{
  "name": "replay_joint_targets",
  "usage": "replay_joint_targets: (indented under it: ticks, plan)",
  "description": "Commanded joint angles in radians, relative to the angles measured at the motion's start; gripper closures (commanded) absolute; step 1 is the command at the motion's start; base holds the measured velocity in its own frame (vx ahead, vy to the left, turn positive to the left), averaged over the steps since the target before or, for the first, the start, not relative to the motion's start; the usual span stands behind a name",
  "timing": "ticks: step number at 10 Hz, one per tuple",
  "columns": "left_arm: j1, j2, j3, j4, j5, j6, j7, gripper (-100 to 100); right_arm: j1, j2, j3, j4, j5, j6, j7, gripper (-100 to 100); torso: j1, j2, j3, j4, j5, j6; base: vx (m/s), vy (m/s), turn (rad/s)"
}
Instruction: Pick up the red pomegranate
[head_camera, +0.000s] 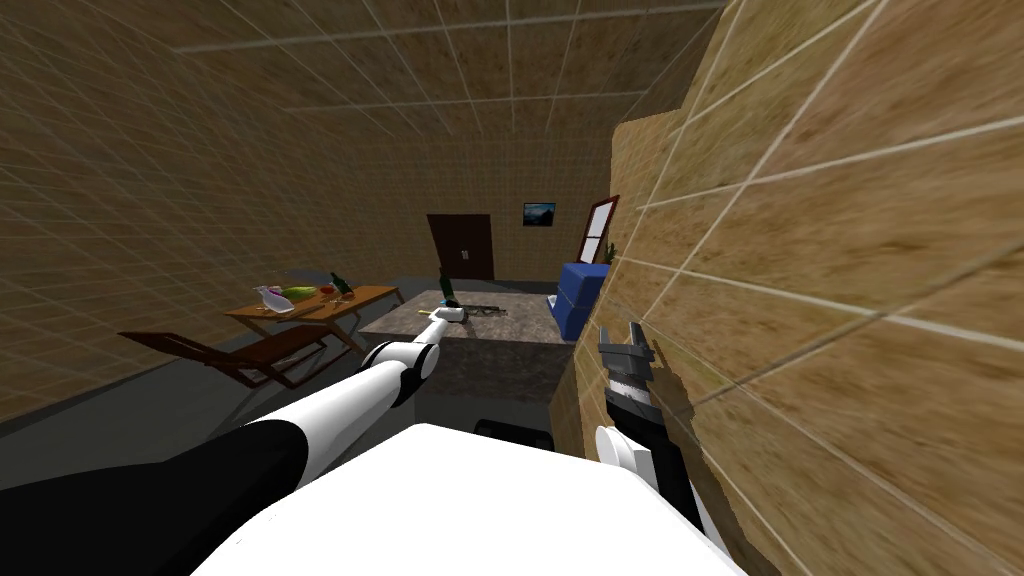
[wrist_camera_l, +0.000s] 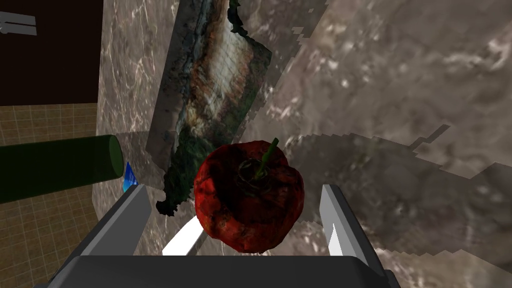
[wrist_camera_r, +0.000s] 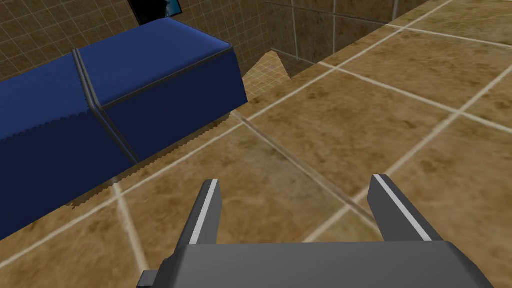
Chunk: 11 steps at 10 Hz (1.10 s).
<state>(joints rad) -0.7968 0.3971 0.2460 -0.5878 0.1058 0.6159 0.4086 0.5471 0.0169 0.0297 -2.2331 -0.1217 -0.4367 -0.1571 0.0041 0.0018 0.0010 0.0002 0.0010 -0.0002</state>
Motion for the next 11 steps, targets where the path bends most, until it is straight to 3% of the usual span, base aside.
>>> replay_joint_targets:
  ticks: [1,3,4,5,9,10,11]
  plan:
    - [0.002,0.003,0.027,0.012,-0.032,-0.009,0.019,-100,0.0,0.0,0.0,0.0,0.0,0.0,0.0,0,0.0,0.0,0.0,0.0,0.0,0.0,-0.026,0.056,-0.161]
    - [0.014,0.004,0.06,0.008,-0.071,-0.011,0.042,-100,0.0,0.0,0.0,0.0,0.0,0.0,0.0,0,0.0,0.0,0.0,0.0,0.0,0.0,-0.028,0.052,-0.166]
    - [0.015,0.003,0.05,0.007,-0.056,-0.012,0.031,-100,0.0,0.0,0.0,0.0,0.0,0.0,0.0,0,0.0,0.0,0.0,0.0,0.0,0.0,-0.014,0.023,-0.037]
    - [0.016,0.003,0.052,0.008,-0.058,-0.013,0.034,100,0.0,0.0,0.0,0.0,0.0,0.0,0.0,0,-0.002,-0.001,0.0,0.0,0.0,-0.001,0.0,0.0,0.0]
    - [0.016,0.003,0.052,0.008,-0.058,-0.013,0.033,100,0.0,0.0,0.0,0.0,0.0,0.0,0.0,0,-0.004,-0.002,-0.001,0.0,-0.001,-0.001,0.0,0.0,0.0]
    - [0.016,0.003,0.052,0.008,-0.058,-0.013,0.033,0,0.0,0.0,0.0,0.0,0.0,0.0,0.0,0,-0.004,-0.002,-0.001,0.0,-0.001,0.0,0.0,0.0,0.0]
    - [0.002,0.003,0.027,0.012,-0.032,-0.009,0.019,100,0.0,0.0,0.0,0.0,0.0,0.0,0.0,0,-0.004,-0.002,-0.001,0.0,-0.001,0.0,0.021,-0.025,0.216]
